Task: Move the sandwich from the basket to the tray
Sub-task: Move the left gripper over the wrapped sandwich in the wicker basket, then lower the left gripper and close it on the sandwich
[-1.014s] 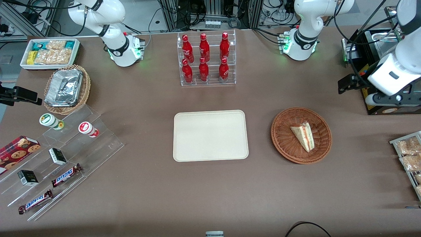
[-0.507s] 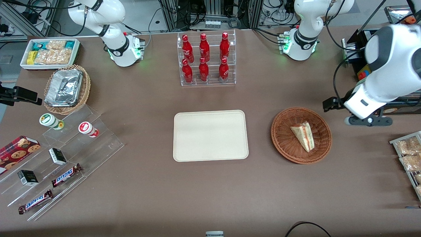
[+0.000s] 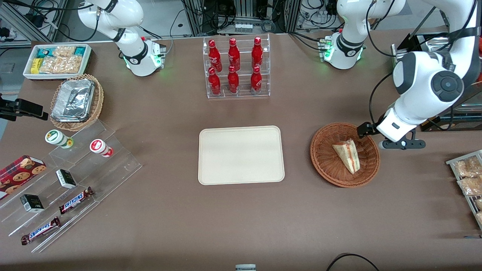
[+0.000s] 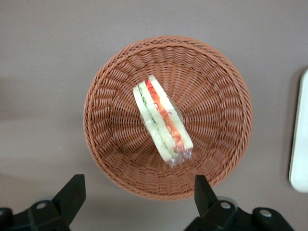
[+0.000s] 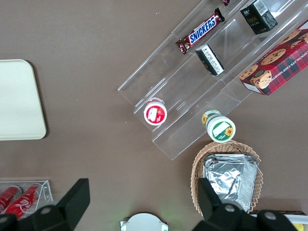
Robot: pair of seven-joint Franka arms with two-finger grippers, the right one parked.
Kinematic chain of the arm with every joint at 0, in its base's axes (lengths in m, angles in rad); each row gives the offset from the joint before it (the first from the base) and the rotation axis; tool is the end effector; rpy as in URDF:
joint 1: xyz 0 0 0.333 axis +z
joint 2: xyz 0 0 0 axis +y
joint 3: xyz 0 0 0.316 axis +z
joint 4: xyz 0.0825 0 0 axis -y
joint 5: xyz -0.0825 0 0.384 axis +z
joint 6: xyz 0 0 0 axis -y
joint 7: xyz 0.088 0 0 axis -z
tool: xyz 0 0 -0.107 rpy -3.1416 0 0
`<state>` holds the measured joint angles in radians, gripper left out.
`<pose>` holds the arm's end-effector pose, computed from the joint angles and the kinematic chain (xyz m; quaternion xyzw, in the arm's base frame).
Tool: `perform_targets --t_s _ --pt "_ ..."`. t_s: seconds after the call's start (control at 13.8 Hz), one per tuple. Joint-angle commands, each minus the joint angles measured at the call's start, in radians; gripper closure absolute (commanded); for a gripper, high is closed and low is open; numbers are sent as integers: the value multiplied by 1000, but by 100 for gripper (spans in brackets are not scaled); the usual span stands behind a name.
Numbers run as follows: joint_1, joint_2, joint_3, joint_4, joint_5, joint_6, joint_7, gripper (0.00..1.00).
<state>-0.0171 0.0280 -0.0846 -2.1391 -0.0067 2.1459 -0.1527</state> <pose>0.5383 -0.0551 0.3904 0.9996 0.0274 -0.0110 0.0026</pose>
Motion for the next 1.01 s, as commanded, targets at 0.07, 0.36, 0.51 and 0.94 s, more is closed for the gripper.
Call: perform_targets --t_s 0.07,0.36,0.51,0.94 --pt "-38 -16 -3 -59 -10 71 -255 0" --pt "-76 39 -3 -59 -10 114 -517 0" --pt "-76 59 -3 -65 -10 144 -624 0" --pt "-76 105 -3 -94 -9 218 -680 0"
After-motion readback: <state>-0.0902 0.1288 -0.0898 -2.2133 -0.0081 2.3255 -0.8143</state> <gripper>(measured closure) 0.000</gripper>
